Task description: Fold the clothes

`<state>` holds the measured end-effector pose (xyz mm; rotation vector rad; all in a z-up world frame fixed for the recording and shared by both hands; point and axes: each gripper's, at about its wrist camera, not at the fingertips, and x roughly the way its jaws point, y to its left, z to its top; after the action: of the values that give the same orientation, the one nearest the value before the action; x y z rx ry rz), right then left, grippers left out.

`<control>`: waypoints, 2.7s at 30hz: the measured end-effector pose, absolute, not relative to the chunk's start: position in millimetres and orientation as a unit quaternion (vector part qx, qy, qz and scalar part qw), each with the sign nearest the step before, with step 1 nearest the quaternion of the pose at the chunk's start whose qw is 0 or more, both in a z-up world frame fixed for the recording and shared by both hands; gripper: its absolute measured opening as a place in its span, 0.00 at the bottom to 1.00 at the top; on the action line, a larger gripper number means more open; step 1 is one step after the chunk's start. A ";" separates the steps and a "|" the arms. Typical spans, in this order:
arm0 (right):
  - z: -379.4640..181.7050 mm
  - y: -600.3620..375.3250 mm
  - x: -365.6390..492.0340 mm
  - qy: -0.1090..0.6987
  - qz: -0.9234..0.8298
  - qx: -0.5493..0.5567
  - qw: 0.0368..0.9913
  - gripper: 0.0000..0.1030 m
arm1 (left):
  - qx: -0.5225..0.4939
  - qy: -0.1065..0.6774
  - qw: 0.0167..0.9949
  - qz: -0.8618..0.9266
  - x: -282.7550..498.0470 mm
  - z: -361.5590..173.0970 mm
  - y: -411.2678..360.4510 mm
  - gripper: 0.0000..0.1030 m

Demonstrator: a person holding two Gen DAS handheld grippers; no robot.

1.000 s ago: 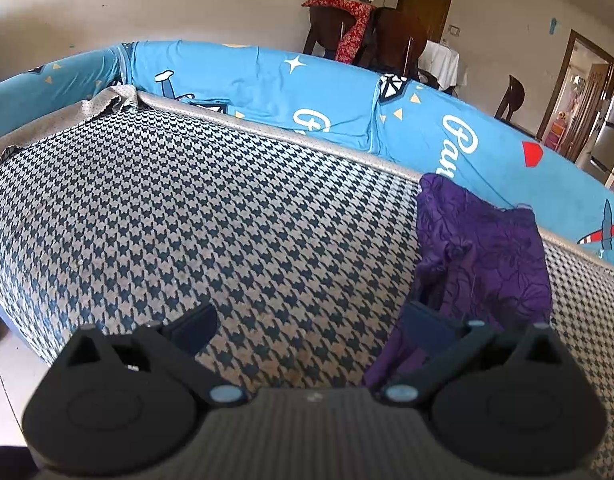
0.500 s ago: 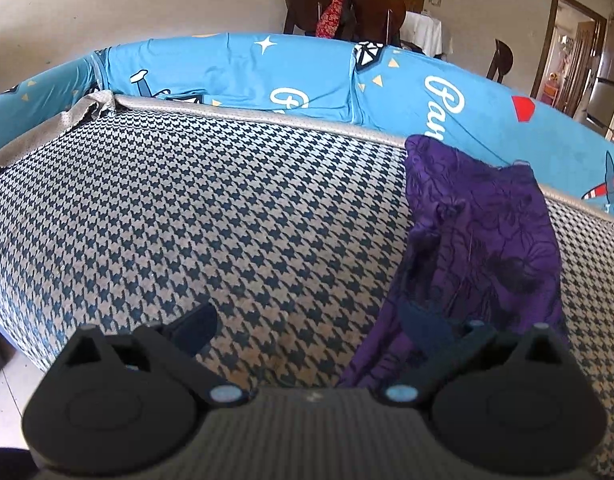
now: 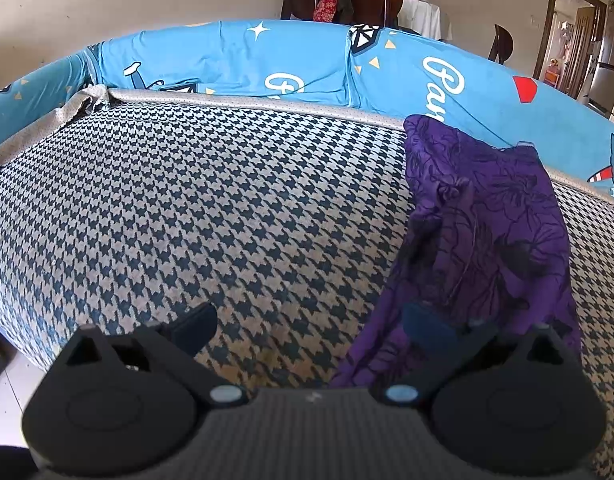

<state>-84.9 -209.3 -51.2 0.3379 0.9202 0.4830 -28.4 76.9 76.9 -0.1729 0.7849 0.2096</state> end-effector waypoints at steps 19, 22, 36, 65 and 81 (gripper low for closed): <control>-57.5 -210.8 -91.4 0.430 0.240 0.181 0.851 0.09 | -0.075 0.360 0.930 0.024 18.5 76.9 36.2 1.00; -50.5 -209.5 -97.7 0.417 0.250 0.165 0.858 0.09 | -0.074 0.369 0.926 0.022 32.3 70.8 30.7 1.00; -31.3 -214.2 -120.4 0.386 0.259 0.135 0.875 0.08 | -0.030 0.390 0.918 0.060 79.6 49.8 4.1 1.00; -46.3 -214.6 -108.6 0.445 0.213 0.126 0.861 0.13 | -0.127 0.378 0.909 0.119 88.0 36.0 47.4 1.00; -41.6 -221.9 -106.8 0.423 0.199 0.153 0.871 0.15 | -0.124 0.369 0.914 0.109 124.7 26.9 39.8 1.00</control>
<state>-106.8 -221.9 -41.6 0.3194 0.8842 0.4161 124.7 39.8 26.9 -0.2554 0.7606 0.2244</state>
